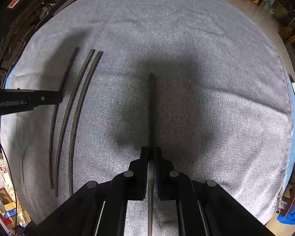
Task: Organize utensils
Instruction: 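Grasp a dark chopstick with the right tool while the left tool grasps another chopstick, then carry both chopsticks to the black holder and lower them in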
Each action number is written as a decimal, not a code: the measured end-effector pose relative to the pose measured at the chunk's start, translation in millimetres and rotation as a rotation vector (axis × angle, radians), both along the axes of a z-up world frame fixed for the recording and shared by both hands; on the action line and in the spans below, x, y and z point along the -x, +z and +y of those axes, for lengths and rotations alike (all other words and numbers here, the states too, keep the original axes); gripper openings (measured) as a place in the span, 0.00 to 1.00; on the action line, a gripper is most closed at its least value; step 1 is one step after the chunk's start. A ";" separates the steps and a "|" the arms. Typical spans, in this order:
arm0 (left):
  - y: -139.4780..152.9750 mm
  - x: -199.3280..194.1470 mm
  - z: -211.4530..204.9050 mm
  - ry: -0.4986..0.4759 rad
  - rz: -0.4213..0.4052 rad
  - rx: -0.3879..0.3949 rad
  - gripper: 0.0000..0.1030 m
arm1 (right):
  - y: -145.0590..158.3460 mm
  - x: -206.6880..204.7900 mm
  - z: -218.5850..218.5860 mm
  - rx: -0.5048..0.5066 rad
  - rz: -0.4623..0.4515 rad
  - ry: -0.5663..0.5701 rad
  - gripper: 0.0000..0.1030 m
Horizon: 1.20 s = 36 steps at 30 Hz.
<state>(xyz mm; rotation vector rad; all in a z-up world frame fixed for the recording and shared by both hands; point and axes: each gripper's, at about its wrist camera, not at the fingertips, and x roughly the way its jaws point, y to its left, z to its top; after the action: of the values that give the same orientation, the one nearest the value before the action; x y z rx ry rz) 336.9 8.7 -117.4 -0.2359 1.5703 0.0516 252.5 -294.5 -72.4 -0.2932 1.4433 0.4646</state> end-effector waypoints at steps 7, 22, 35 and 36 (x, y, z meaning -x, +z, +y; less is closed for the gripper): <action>-9.0 8.7 0.9 -0.143 0.093 -0.008 0.06 | -1.1 -1.3 -0.5 0.048 0.066 0.064 0.07; -7.8 40.4 -15.4 -0.204 0.047 -0.062 0.05 | -0.9 -23.8 -3.6 0.033 0.100 0.009 0.07; 15.7 140.9 52.7 -0.007 -0.108 0.048 0.05 | 46.2 12.3 -83.4 -0.181 -0.046 -0.192 0.07; 19.9 150.8 57.0 0.010 -0.128 0.054 0.05 | 48.5 20.0 -90.3 -0.197 -0.056 -0.203 0.07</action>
<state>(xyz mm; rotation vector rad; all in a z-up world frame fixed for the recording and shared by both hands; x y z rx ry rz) 186.1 65.7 -97.5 -0.2839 1.4447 0.0023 232.5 -384.8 -23.9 -0.0017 1.3446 0.4254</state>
